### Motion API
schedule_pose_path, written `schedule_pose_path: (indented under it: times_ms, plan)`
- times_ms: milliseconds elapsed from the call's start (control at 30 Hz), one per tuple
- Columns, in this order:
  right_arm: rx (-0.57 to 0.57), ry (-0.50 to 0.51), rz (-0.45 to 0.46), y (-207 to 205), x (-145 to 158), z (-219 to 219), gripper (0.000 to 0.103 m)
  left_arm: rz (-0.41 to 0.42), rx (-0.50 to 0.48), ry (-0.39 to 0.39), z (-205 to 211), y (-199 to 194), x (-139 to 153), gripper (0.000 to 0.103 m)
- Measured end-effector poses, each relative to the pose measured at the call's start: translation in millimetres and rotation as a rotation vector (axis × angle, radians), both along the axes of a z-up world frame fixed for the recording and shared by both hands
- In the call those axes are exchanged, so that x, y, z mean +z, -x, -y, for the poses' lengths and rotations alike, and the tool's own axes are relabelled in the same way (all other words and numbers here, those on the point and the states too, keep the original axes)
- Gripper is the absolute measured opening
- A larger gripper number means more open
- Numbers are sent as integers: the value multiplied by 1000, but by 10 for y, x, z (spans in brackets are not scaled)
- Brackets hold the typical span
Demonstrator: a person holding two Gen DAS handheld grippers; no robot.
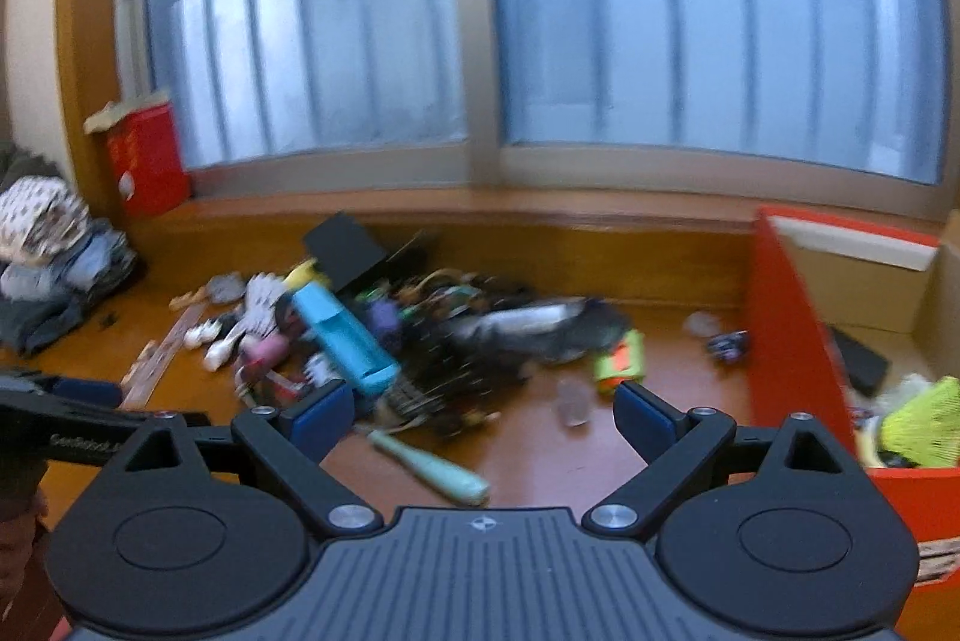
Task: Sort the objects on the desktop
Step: 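Move both tools back over the cluttered desk, then grasp the pale green plastic handle with the right tool while the left tool grasps the black-feather shuttlecock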
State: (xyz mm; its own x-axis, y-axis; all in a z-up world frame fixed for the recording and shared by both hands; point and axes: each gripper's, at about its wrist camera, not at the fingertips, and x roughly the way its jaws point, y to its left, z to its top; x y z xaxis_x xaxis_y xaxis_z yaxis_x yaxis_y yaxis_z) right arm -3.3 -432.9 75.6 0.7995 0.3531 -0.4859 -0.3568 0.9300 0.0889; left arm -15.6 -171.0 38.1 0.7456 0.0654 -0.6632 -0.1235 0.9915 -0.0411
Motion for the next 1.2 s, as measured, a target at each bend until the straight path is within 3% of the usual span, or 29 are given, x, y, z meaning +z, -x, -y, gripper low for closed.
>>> schedule_pose_path:
  times_ms: [67, 367, 500, 600, 900, 1000, 1100, 1200]
  plan:
    - [39, 23, -17, -77, -92, -92, 95, -7, -8, -4, 20, -33, -21, 103]
    - [207, 135, -118, -548, -603, -399, 76, -36, -42, -21, 108, -182, -117, 103]
    - [211, 149, -145, -608, -699, -443, 73, -46, -69, -28, 157, -248, -149, 103]
    - [206, 154, -160, -629, -747, -471, 67, -29, -151, -37, 242, -303, -116, 103]
    - [189, 170, -207, -693, -893, -554, 70, 35, -419, -116, 628, -807, -147, 100]
    - [187, 172, -210, -668, -912, -570, 57, 47, -515, -163, 782, -962, -201, 94]
    - [185, 176, -205, -604, -888, -585, 25, 52, -575, -191, 880, -1093, -253, 87]
    - [185, 183, -206, -574, -878, -598, 24, 33, -614, -184, 913, -1226, -333, 83]
